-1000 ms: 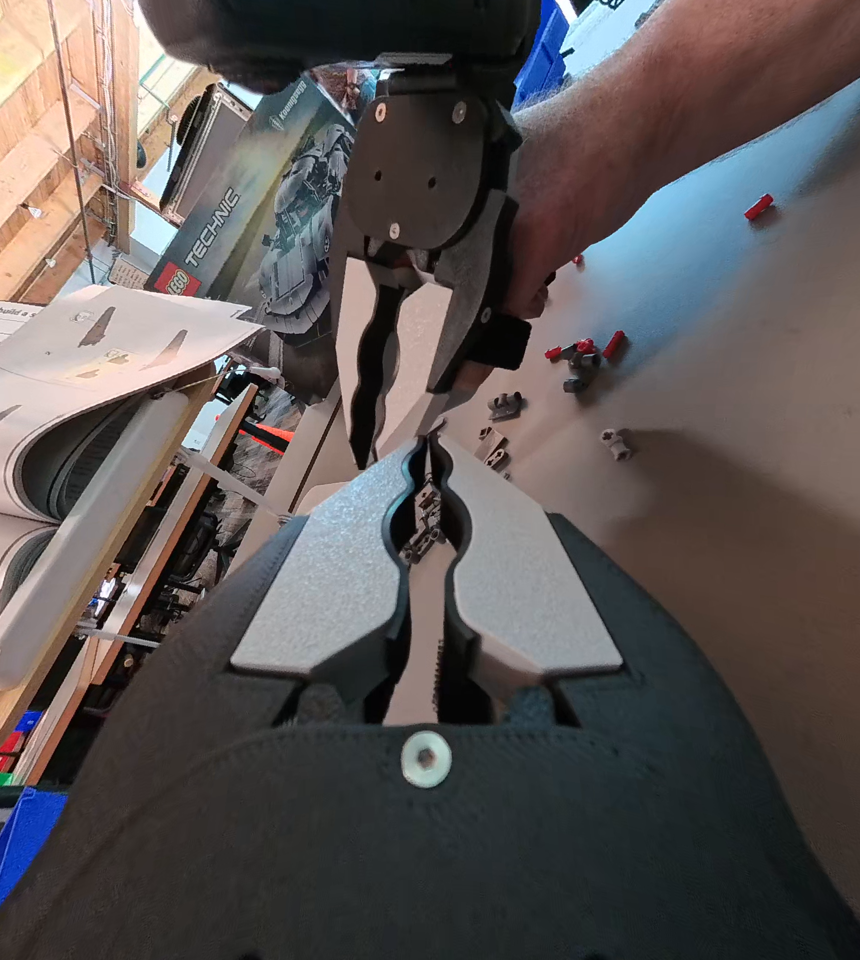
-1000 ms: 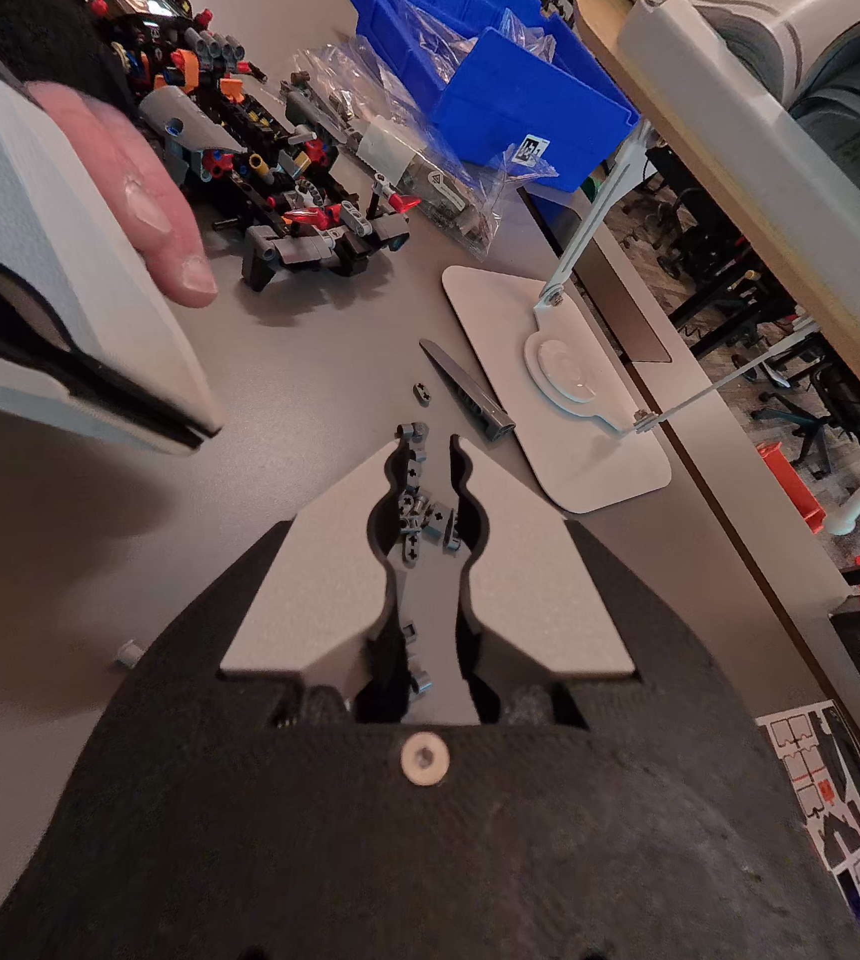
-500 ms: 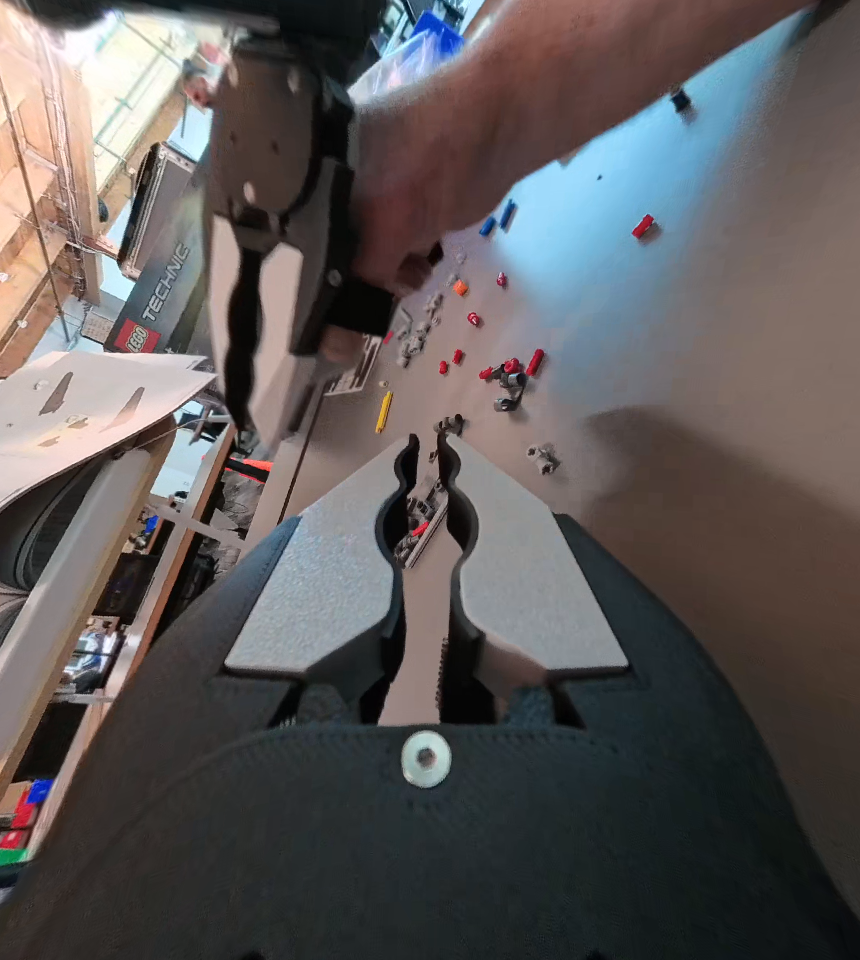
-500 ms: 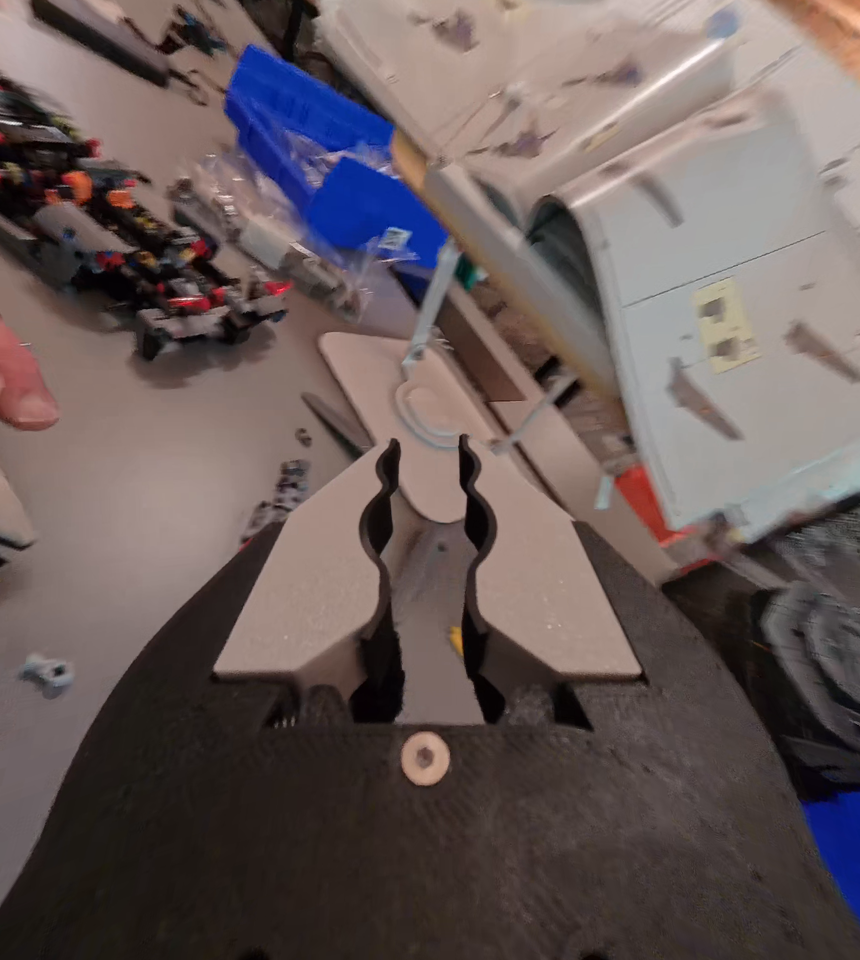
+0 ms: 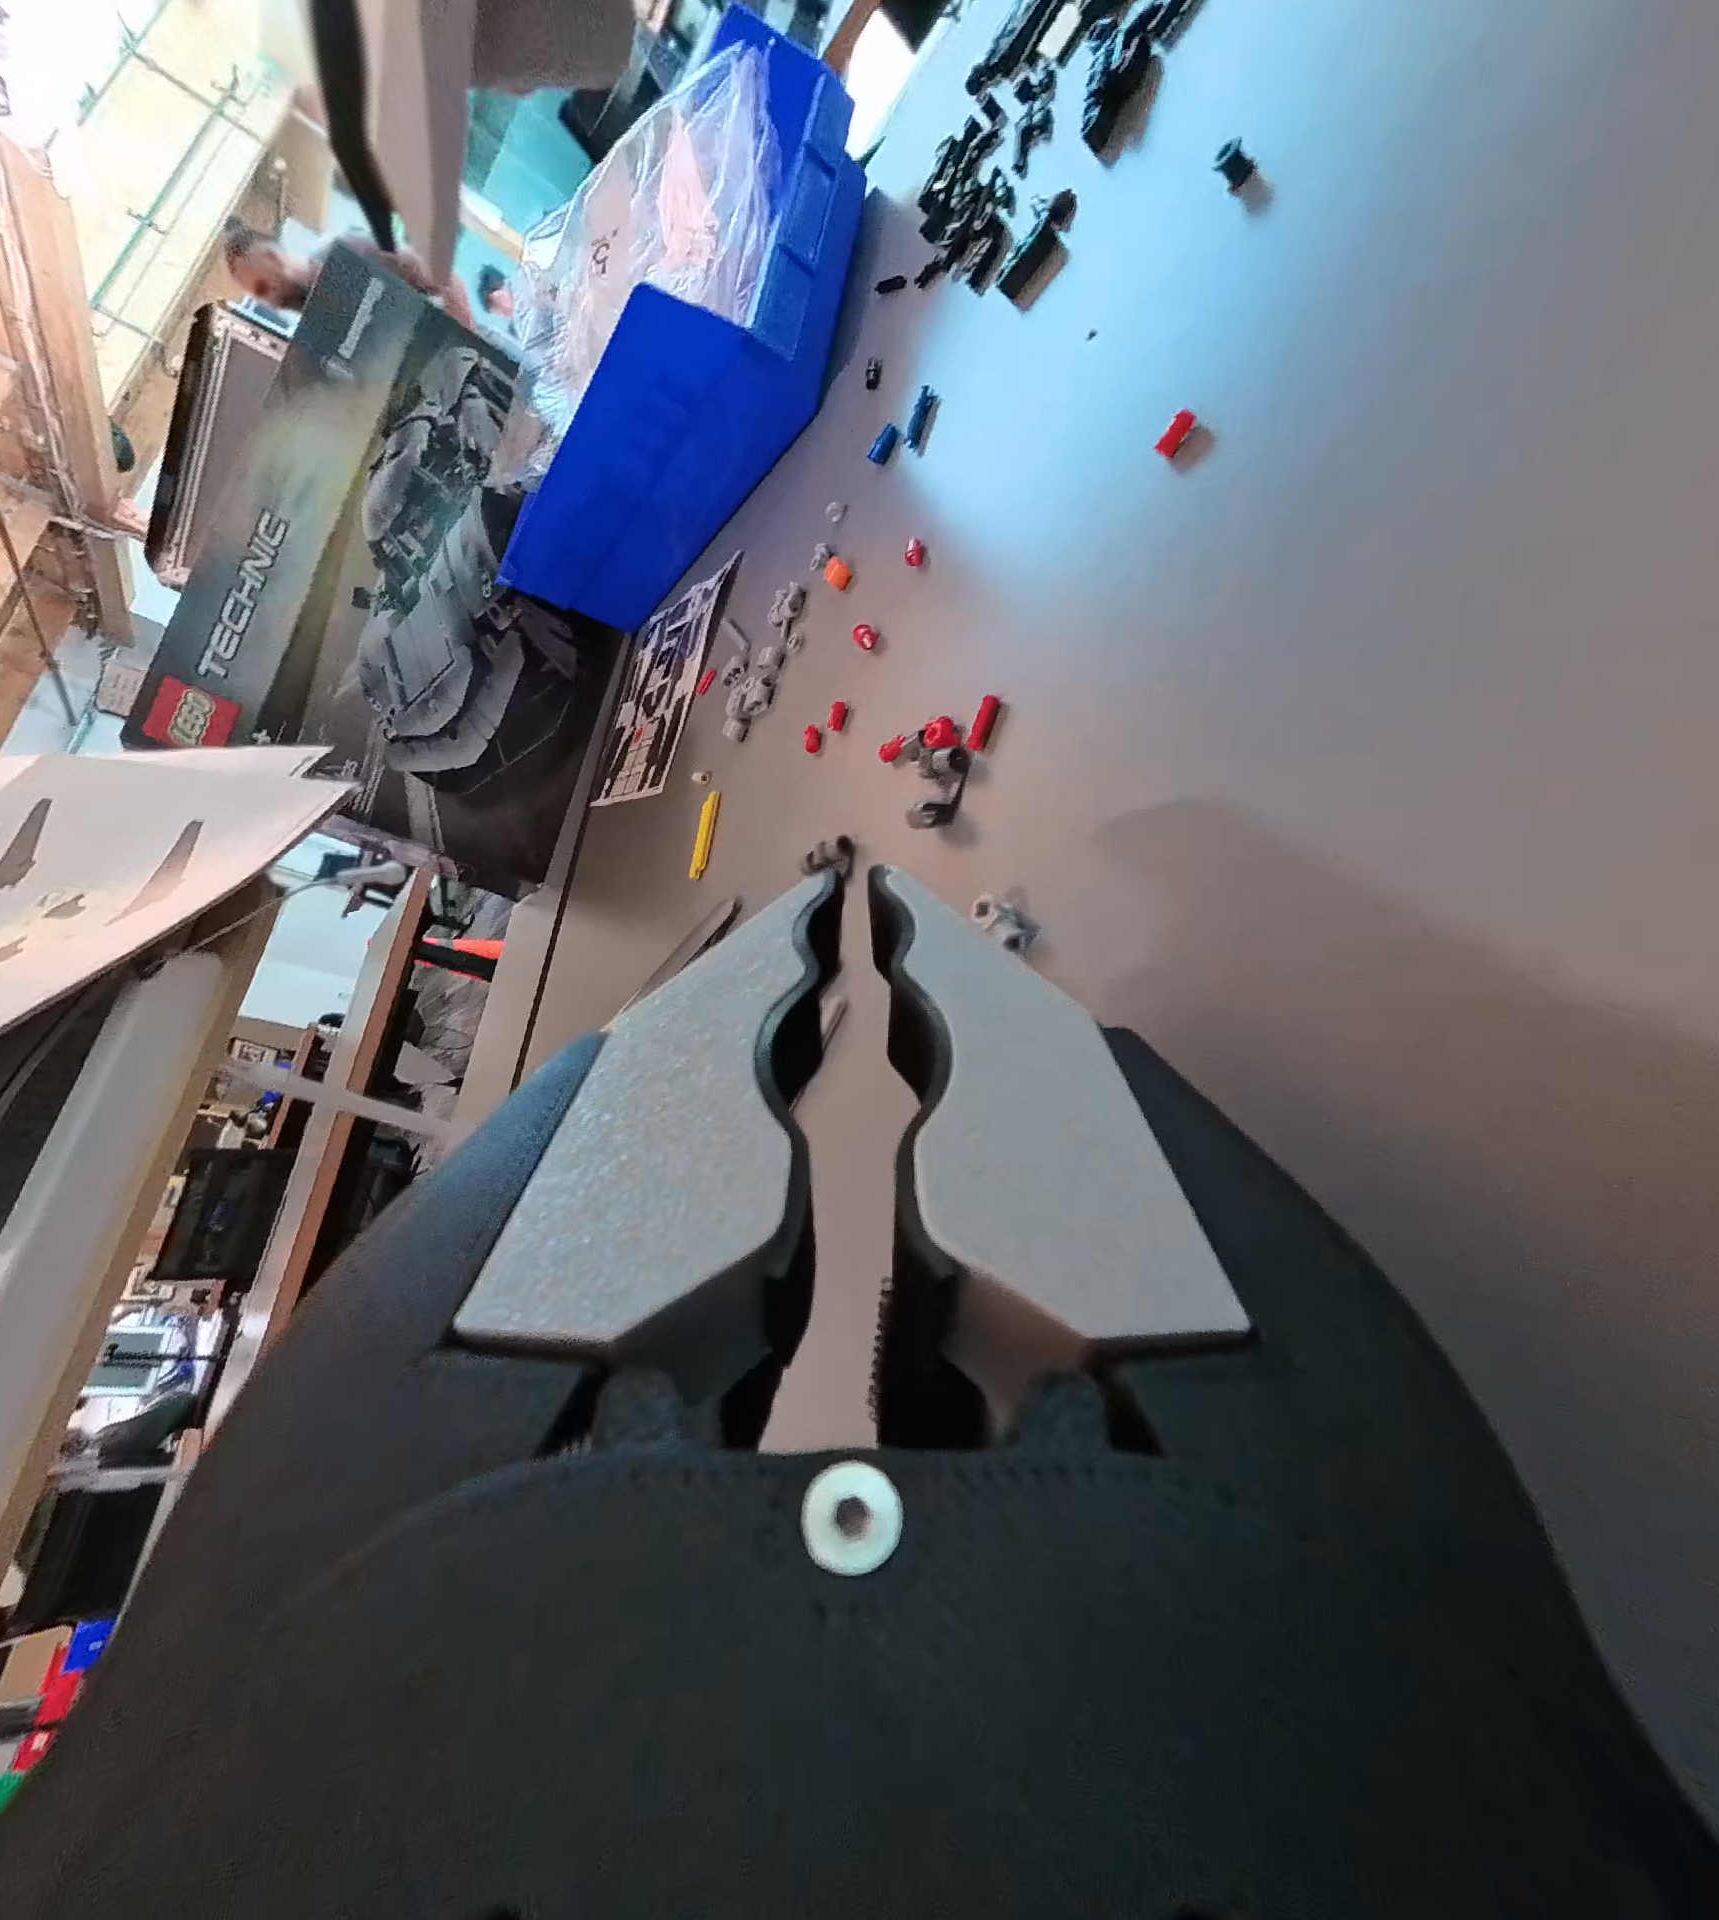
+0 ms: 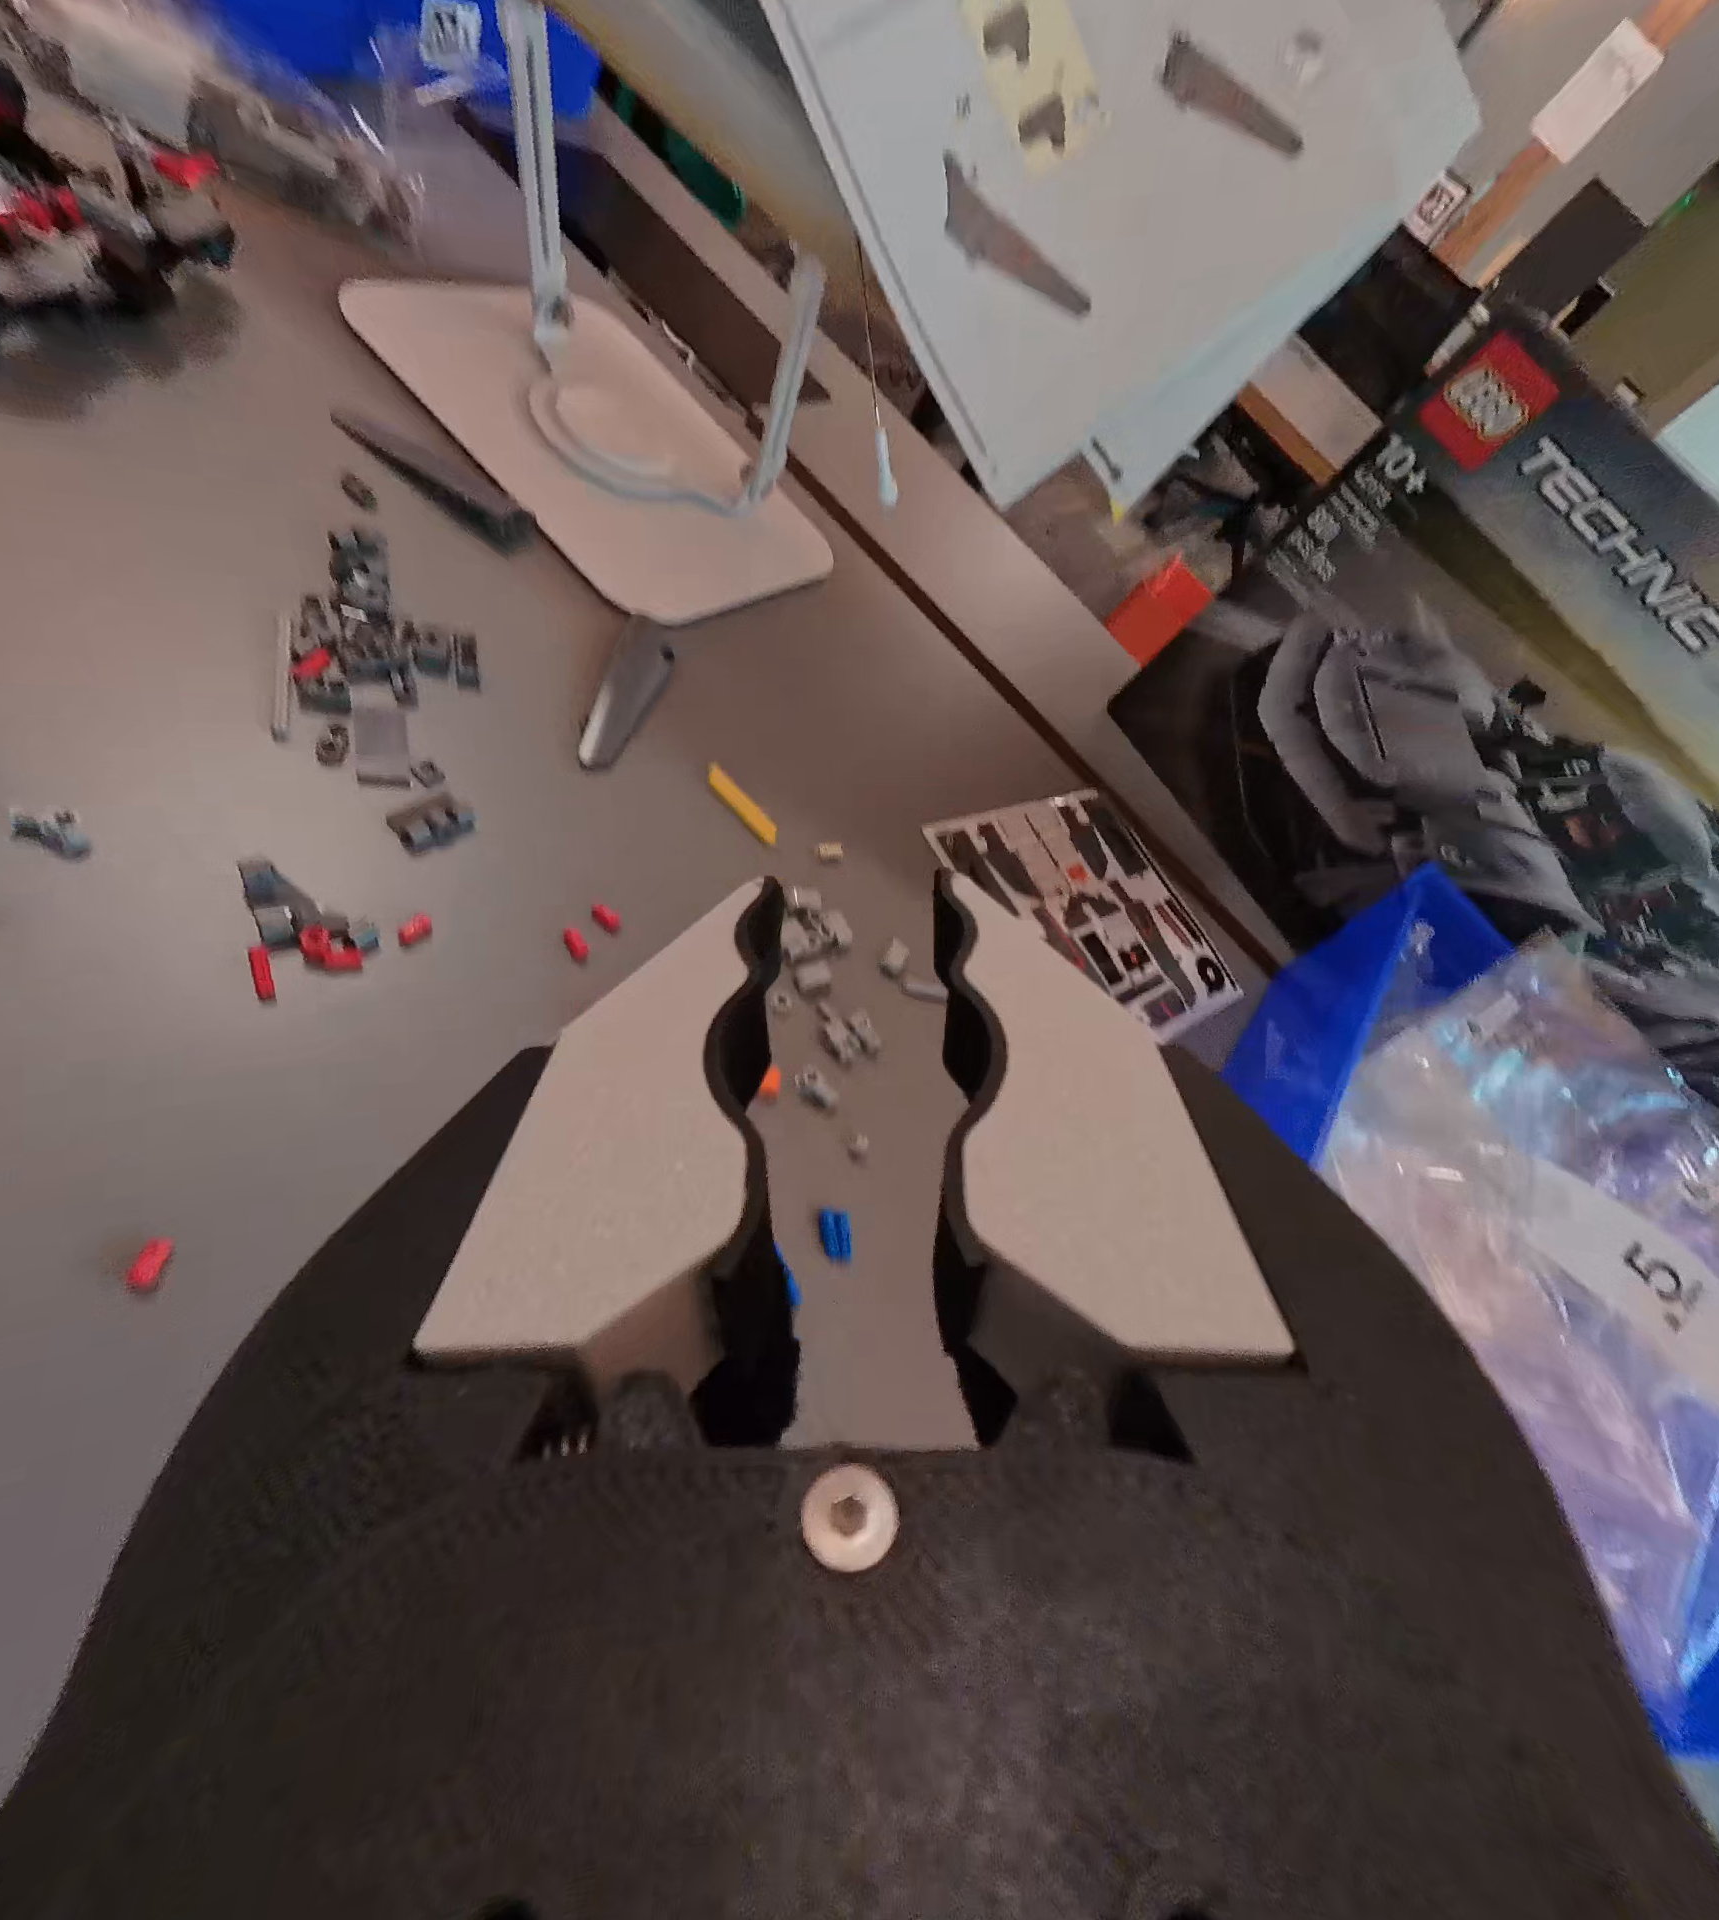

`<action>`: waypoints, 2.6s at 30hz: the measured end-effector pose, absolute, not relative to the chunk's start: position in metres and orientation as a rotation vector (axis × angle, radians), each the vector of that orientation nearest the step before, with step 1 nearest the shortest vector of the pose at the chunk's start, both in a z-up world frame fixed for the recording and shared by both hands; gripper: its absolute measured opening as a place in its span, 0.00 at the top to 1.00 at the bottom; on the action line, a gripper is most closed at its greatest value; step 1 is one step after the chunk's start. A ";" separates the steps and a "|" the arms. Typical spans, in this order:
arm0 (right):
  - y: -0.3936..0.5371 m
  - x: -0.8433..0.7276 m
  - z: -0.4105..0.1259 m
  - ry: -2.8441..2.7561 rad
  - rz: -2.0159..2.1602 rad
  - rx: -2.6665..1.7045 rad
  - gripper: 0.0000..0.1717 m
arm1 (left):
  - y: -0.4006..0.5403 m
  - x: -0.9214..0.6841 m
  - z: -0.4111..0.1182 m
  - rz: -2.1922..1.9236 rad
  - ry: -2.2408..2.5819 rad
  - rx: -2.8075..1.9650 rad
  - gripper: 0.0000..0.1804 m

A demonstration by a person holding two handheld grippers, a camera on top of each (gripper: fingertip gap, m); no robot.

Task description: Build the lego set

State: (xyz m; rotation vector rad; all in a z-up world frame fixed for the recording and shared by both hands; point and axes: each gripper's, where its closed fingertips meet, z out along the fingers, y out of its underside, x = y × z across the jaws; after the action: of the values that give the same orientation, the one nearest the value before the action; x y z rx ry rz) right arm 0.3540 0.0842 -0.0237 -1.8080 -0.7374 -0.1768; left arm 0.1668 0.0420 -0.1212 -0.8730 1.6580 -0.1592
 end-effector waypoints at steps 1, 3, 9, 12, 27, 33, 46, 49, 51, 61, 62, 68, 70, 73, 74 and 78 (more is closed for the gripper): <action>0.079 0.360 -0.029 -0.739 -0.192 -1.827 0.84 | 0.040 0.168 -0.123 -0.157 1.669 -0.867 0.99; 0.069 0.368 -0.039 -0.745 -0.194 -1.860 0.85 | 0.036 0.170 -0.128 -0.144 1.694 -0.849 0.99; 0.058 0.364 -0.061 -0.787 -0.097 -1.907 0.86 | 0.037 0.172 -0.134 -0.111 1.713 -0.838 0.99; 0.065 0.338 -0.069 -0.862 0.003 -1.904 0.85 | 0.045 0.171 -0.131 -0.093 1.687 -0.864 1.00; 0.173 0.195 -0.118 -1.292 0.084 -1.909 0.82 | 0.056 0.165 -0.121 -0.124 1.652 -0.905 1.00; 0.199 0.184 -0.113 -1.221 0.047 -1.869 0.80 | 0.058 0.162 -0.114 -0.189 1.624 -0.938 1.00; 0.198 0.194 -0.140 -1.190 0.113 -1.912 0.83 | 0.059 0.160 -0.114 -0.234 1.623 -0.967 1.00; 0.195 0.192 -0.142 -1.198 0.131 -1.926 0.83 | 0.059 0.160 -0.114 -0.234 1.622 -0.966 1.00; 0.194 0.193 -0.144 -1.201 0.146 -1.940 0.84 | 0.060 0.160 -0.114 -0.233 1.622 -0.967 1.00; 0.184 0.199 -0.160 -1.235 0.263 -2.064 0.87 | 0.053 0.160 -0.113 -0.231 1.637 -0.940 1.00; 0.182 0.199 -0.161 -1.244 0.269 -2.071 0.87 | 0.053 0.160 -0.113 -0.229 1.639 -0.937 1.00; 0.186 0.201 -0.166 -1.227 0.246 -2.101 0.88 | 0.053 0.160 -0.114 -0.230 1.643 -0.936 1.00; 0.188 0.199 -0.165 -1.203 0.270 -2.102 0.89 | 0.052 0.160 -0.113 -0.229 1.644 -0.934 1.00; 0.190 0.197 -0.166 -1.189 0.276 -2.107 0.91 | 0.052 0.160 -0.112 -0.221 1.641 -0.928 1.00; 0.190 0.196 -0.168 -1.185 0.282 -2.116 0.92 | 0.052 0.160 -0.111 -0.219 1.638 -0.928 1.00; 0.193 0.196 -0.173 -1.169 0.275 -2.135 0.96 | 0.053 0.159 -0.109 -0.215 1.630 -0.925 1.00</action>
State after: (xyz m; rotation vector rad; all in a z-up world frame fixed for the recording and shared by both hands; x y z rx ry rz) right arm 0.1957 0.1934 -0.1728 -2.1353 -1.1688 0.2747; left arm 0.1594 0.0526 -0.1090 -0.9246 1.6305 -0.2154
